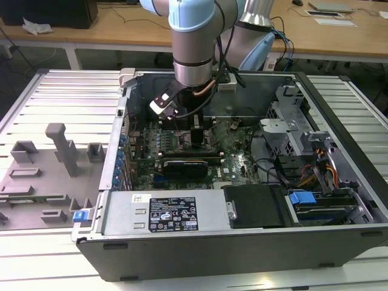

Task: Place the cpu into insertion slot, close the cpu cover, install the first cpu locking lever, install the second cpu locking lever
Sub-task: 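Place the cpu into insertion slot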

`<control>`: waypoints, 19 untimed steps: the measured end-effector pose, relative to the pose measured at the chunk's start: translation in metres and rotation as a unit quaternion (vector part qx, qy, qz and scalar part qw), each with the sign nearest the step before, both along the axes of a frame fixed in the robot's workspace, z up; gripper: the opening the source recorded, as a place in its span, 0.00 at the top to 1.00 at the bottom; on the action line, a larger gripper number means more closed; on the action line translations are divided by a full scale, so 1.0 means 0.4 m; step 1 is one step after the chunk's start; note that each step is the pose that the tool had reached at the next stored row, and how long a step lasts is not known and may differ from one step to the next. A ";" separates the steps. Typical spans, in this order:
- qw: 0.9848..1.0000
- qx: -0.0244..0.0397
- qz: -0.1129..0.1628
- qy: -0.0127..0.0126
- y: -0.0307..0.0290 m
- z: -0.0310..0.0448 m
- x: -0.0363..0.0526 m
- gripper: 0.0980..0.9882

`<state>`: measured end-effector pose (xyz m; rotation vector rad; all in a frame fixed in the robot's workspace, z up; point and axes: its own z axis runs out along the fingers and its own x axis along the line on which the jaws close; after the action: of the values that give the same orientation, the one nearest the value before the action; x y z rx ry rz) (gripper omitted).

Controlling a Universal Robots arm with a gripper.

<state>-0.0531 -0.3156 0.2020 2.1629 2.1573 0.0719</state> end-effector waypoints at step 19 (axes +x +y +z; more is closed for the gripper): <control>1.000 0.000 0.000 0.000 0.000 0.015 0.000 0.92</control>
<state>-0.0531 -0.3156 0.2081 2.1629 2.1571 0.0719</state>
